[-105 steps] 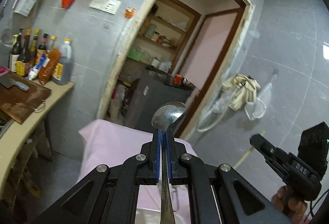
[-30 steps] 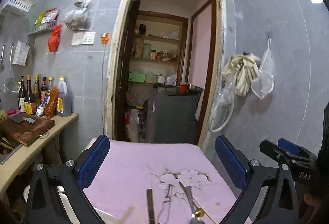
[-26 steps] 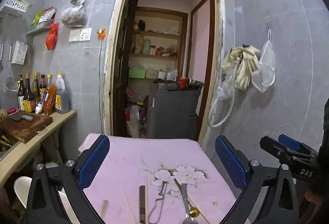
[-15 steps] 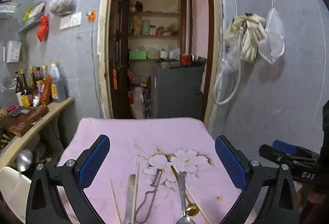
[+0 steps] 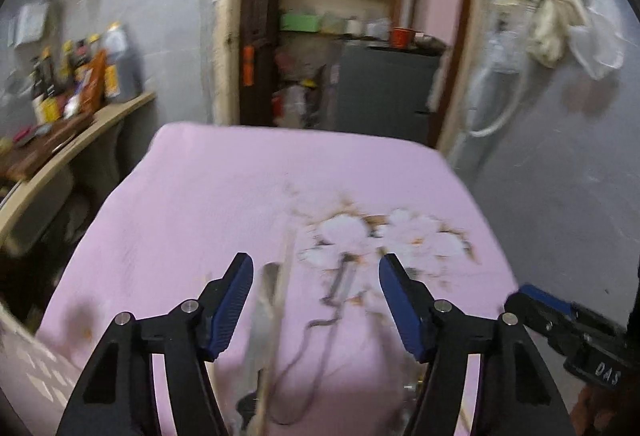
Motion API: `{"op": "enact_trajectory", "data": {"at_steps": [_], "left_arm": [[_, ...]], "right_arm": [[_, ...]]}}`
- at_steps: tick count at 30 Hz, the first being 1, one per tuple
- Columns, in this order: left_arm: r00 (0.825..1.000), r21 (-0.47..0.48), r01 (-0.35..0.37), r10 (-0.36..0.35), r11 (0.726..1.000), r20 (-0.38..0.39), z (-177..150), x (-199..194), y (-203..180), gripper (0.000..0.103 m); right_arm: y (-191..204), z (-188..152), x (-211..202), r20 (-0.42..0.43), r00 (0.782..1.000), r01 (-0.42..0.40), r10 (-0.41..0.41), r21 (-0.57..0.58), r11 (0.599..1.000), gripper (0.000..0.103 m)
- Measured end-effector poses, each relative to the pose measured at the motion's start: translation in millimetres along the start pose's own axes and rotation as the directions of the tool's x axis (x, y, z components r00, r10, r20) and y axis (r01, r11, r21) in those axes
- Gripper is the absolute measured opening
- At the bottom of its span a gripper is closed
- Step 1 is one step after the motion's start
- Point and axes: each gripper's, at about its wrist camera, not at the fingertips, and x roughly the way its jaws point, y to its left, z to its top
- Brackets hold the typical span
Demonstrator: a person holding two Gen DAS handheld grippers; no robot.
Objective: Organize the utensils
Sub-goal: 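Grasp a wooden chopstick with the left tool while the right tool grasps another chopstick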
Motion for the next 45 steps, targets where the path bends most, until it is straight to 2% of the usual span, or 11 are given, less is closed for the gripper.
{"op": "enact_trajectory", "data": {"at_steps": [7, 11, 15, 21, 25, 29, 33, 38, 45], "left_arm": [[0.989, -0.105, -0.143, 0.139, 0.984, -0.044, -7, 13, 20, 0.058], [0.981, -0.137, -0.190, 0.182, 0.972, -0.068, -7, 18, 27, 0.055], [0.975, -0.168, -0.210, 0.195, 0.963, -0.102, -10, 23, 34, 0.052], [0.967, -0.205, -0.227, 0.196, 0.952, -0.162, -12, 37, 43, 0.046], [0.965, -0.245, -0.216, 0.170, 0.945, -0.198, -15, 44, 49, 0.043], [0.964, -0.270, -0.217, 0.161, 0.938, -0.213, -16, 48, 52, 0.029], [0.965, -0.274, -0.195, 0.134, 0.942, -0.226, -16, 50, 52, 0.012], [0.967, -0.286, -0.156, 0.087, 0.945, -0.241, -17, 50, 53, 0.009], [0.952, -0.265, -0.171, 0.091, 0.949, -0.291, -10, 56, 51, 0.009]], "right_arm": [[15, -7, 39, -0.095, 0.995, -0.037, 0.036, -0.012, 0.999, 0.023], [23, -12, 53, -0.146, 0.989, -0.022, 0.016, -0.034, 0.999, 0.019], [29, -11, 63, -0.182, 0.983, 0.011, -0.022, -0.062, 0.998, 0.014], [36, -5, 76, -0.213, 0.975, 0.044, -0.065, -0.105, 0.994, 0.013], [40, 2, 82, -0.218, 0.972, 0.063, -0.085, -0.108, 0.992, 0.013], [35, 5, 81, -0.211, 0.974, 0.064, -0.082, -0.091, 0.994, 0.006], [35, 2, 73, -0.209, 0.974, 0.069, -0.086, -0.086, 0.994, 0.005], [26, 1, 63, -0.226, 0.970, 0.075, -0.089, -0.071, 0.995, 0.004], [25, 16, 91, -0.299, 0.950, 0.059, -0.085, -0.095, 0.994, 0.005]]}}
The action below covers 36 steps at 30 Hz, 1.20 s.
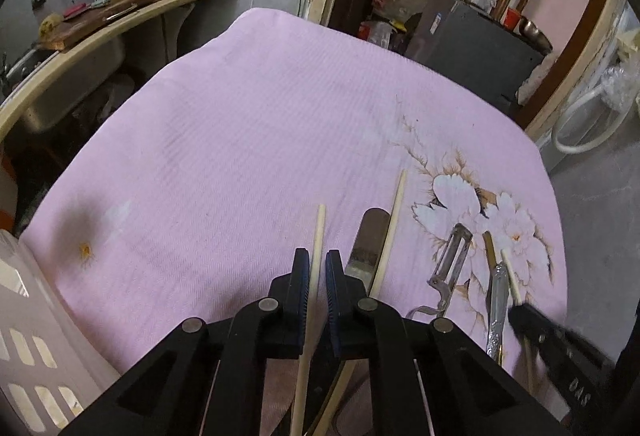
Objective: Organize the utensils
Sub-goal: 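Grasp a wooden chopstick with the left tool while the right tool grasps another chopstick, then lift the chopsticks with both tools and carry them over the white caddy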
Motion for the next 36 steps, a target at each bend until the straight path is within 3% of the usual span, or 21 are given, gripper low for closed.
{"op": "enact_trajectory", "data": {"at_steps": [6, 11, 15, 19, 22, 28, 36], "left_arm": [[0.999, 0.015, -0.023, 0.023, 1.000, -0.039, 5, 2, -6, 0.009], [0.997, -0.034, 0.023, -0.025, 0.999, -0.072, 11, 2, 3, 0.005], [0.995, -0.040, 0.086, -0.088, 0.996, -0.051, 8, -9, 4, 0.005], [0.985, 0.019, 0.174, -0.174, 0.985, -0.002, 1, -33, -12, 0.005], [0.971, 0.070, 0.235, -0.237, 0.969, 0.019, -2, -53, -23, 0.005], [0.931, 0.127, 0.345, -0.356, 0.930, 0.077, 1, -100, -30, 0.005], [0.893, 0.160, 0.400, -0.423, 0.902, 0.153, 23, -158, -4, 0.005]], "right_arm": [[10, 24, 14, -0.083, 0.996, 0.039, -0.041, -0.029, 0.999, 0.005], [17, 27, 13, -0.102, 0.993, 0.059, -0.063, -0.048, 0.997, 0.004], [4, 19, -17, 0.008, 1.000, -0.028, 0.028, 0.055, 0.998, 0.004], [-1, 5, -55, 0.150, 0.987, -0.062, 0.049, 0.084, 0.994, 0.004], [-5, -3, -81, 0.227, 0.972, -0.082, 0.059, 0.091, 0.993, 0.004], [0, -12, -133, 0.382, 0.918, -0.151, 0.105, 0.093, 0.984, 0.004], [31, -16, -176, 0.477, 0.866, -0.218, 0.147, 0.096, 0.971, 0.004]]}}
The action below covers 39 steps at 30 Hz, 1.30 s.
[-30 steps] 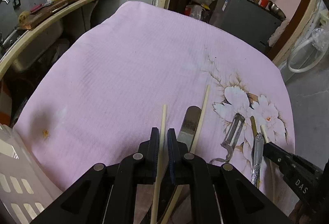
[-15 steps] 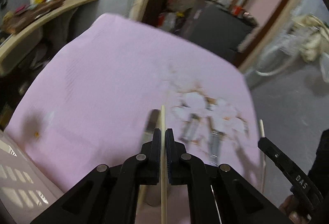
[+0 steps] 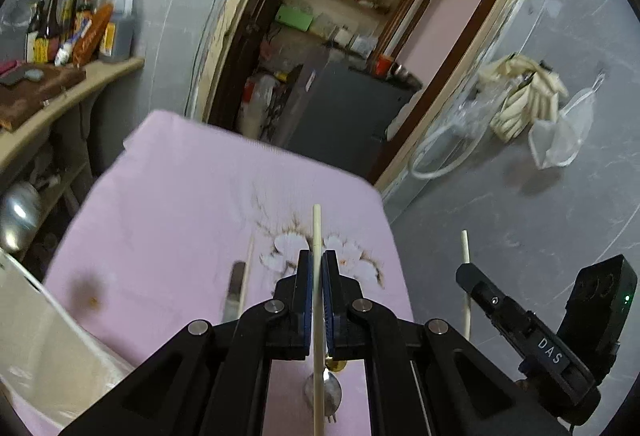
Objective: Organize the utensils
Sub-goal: 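Lift the chopsticks with both tools and carry them over the white caddy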
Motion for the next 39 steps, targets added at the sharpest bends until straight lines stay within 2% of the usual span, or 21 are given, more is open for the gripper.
{"op": "enact_trajectory", "data": {"at_steps": [11, 22, 26, 32, 35, 39], "left_arm": [[0.993, 0.038, 0.040, -0.043, 0.999, 0.107, 37, -76, 36, 0.005], [0.973, 0.090, 0.088, -0.105, 0.992, 0.207, 73, -122, 83, 0.005], [0.955, 0.099, 0.115, -0.137, 0.988, 0.264, 84, -137, 109, 0.005], [0.927, 0.083, 0.101, -0.124, 0.991, 0.354, 89, -137, 157, 0.005], [0.907, 0.068, 0.090, -0.110, 0.994, 0.407, 85, -129, 182, 0.005], [0.895, 0.042, 0.075, -0.086, 0.996, 0.438, 79, -114, 201, 0.005]], "right_arm": [[106, 0, 3, 0.117, 0.987, -0.102, 0.109, -0.058, 0.993, 0.004], [201, -1, 7, 0.242, 0.960, -0.107, 0.144, -0.162, 0.981, 0.004], [225, -5, 15, 0.275, 0.946, -0.131, 0.173, -0.166, 0.977, 0.004], [240, -24, 36, 0.318, 0.932, -0.143, 0.175, -0.122, 0.982, 0.004], [245, -38, 47, 0.365, 0.921, -0.105, 0.137, -0.106, 0.989, 0.004], [250, -55, 54, 0.414, 0.907, -0.034, 0.076, -0.107, 0.994, 0.004]]}}
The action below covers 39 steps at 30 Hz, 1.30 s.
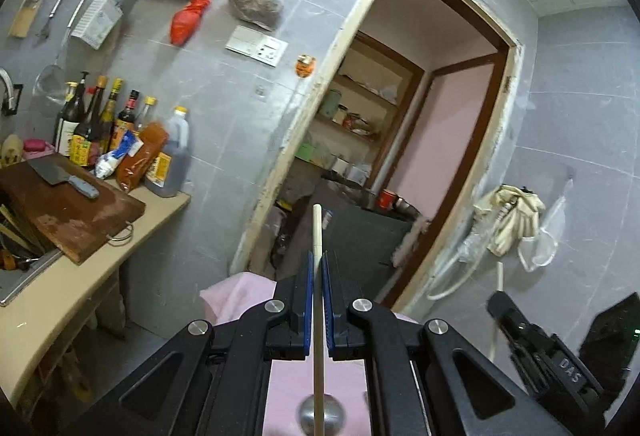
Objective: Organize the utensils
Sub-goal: 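Lift the chopsticks with both tools and carry them over the white caddy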
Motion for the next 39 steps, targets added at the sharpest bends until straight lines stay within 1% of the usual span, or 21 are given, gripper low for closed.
{"op": "enact_trajectory", "data": {"at_steps": [2, 6, 9, 11, 15, 16, 19, 24, 30, 31, 33, 36, 39], "left_arm": [[1.000, 0.000, -0.023, 0.023, 1.000, 0.013, -5, 5, 4, 0.005], [0.996, 0.029, -0.069, 0.068, 0.997, 0.050, -16, 8, 5, 0.005], [0.992, 0.055, -0.107, 0.103, 0.993, 0.072, -27, 8, 2, 0.005], [0.990, 0.063, -0.125, 0.120, 0.990, 0.078, -33, 6, 0, 0.005], [0.984, 0.120, -0.154, 0.140, 0.981, 0.113, -48, -3, -7, 0.005], [0.983, 0.132, -0.156, 0.142, 0.979, 0.115, -51, -4, -9, 0.005], [0.984, 0.139, -0.158, 0.145, 0.978, 0.102, -58, -2, -11, 0.005], [0.985, 0.163, -0.162, 0.150, 0.973, 0.085, -68, -2, -15, 0.005], [0.981, 0.204, -0.180, 0.159, 0.962, 0.112, -71, -7, -21, 0.005], [0.982, 0.207, -0.172, 0.151, 0.963, 0.111, -71, -8, -23, 0.005], [0.984, 0.205, -0.160, 0.138, 0.966, 0.116, -69, -12, -24, 0.005], [0.984, 0.195, -0.158, 0.136, 0.968, 0.117, -68, -18, -22, 0.005], [0.982, 0.177, -0.159, 0.137, 0.971, 0.126, -68, -25, -16, 0.005]], "right_arm": [[-1, -8, 1, 0.022, 0.999, 0.042, -0.042, 0.001, 0.999, 0.004], [-4, -19, 2, 0.054, 0.993, 0.104, -0.104, 0.006, 0.995, 0.004], [-7, -27, 3, 0.056, 0.990, 0.128, -0.129, 0.022, 0.991, 0.004], [-9, -32, 4, 0.043, 0.989, 0.138, -0.139, 0.022, 0.990, 0.004], [-10, -44, 2, 0.019, 0.988, 0.152, -0.152, -0.010, 0.988, 0.004], [-8, -46, 1, 0.027, 0.988, 0.156, -0.155, -0.030, 0.987, 0.004], [-6, -46, -2, 0.029, 0.988, 0.156, -0.154, -0.067, 0.986, 0.004], [-4, -45, -5, 0.032, 0.987, 0.157, -0.155, -0.089, 0.984, 0.004], [-2, -46, -9, 0.054, 0.987, 0.156, -0.149, -0.171, 0.973, 0.004], [-1, -45, -9, 0.053, 0.988, 0.150, -0.143, -0.176, 0.973, 0.004], [-1, -42, -8, 0.047, 0.991, 0.130, -0.124, -0.167, 0.977, 0.004], [-5, -41, -10, 0.057, 0.992, 0.117, -0.109, -0.160, 0.980, 0.004], [-11, -42, -15, 0.073, 0.991, 0.119, -0.110, -0.144, 0.982, 0.004]]}}
